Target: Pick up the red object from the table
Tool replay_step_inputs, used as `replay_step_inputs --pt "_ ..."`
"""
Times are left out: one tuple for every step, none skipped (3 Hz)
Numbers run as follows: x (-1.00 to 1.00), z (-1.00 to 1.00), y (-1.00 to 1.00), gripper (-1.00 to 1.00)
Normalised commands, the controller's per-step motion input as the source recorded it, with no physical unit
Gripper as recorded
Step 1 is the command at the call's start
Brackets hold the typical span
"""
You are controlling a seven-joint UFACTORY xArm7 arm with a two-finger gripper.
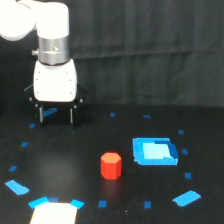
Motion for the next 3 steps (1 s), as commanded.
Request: replay_step_inputs --pt "1.00 -0.50 -1.00 1.00" --pt "1.00 -0.15 -1.00 1.00" --pt "1.00 -0.16 -1.00 1.00"
